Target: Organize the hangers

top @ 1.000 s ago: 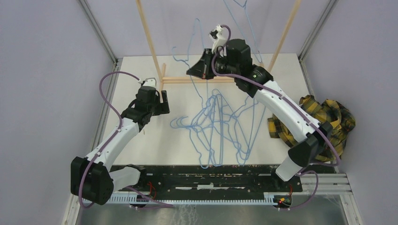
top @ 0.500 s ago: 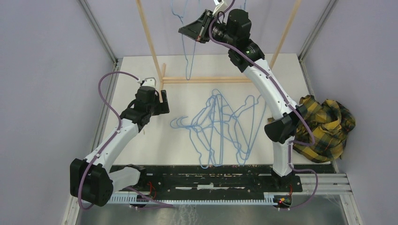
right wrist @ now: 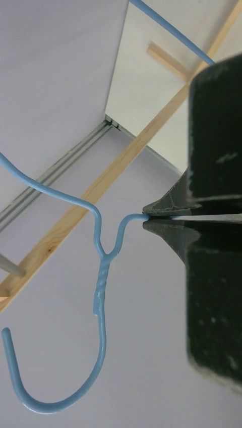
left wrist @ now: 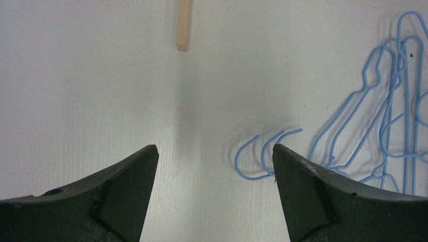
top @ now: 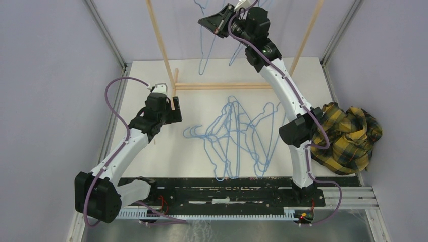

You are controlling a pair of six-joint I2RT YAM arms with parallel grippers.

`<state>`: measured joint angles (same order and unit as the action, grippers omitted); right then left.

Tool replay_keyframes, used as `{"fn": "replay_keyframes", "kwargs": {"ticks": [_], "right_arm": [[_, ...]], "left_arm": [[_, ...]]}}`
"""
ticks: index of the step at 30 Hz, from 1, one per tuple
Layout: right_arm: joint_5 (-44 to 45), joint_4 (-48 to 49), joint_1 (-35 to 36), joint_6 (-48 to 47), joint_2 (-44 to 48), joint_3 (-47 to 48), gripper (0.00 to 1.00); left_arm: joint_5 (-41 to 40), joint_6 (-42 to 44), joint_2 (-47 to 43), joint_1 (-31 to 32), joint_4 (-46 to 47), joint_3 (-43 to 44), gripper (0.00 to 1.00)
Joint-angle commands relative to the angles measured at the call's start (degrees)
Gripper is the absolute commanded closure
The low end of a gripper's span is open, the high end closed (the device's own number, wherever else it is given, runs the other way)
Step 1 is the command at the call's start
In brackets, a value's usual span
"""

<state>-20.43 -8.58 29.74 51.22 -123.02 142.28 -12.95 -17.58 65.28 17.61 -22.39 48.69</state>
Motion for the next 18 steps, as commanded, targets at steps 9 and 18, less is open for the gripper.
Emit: {"fn": "replay_keyframes", "kwargs": {"ticks": [9,18], "right_arm": [[10.5,3.8,-1.7,0.5,0.8,0.6,0.99],[16.6,-0.3,-1.8,-0.6,0.8,0.7,0.99]], "left_arm": [[0.1,-0.9,-1.3,0.0,1.1,0.2,0.09],[0.0,-0.7,-1.5,0.0,0.9,0.4,0.09]]}}
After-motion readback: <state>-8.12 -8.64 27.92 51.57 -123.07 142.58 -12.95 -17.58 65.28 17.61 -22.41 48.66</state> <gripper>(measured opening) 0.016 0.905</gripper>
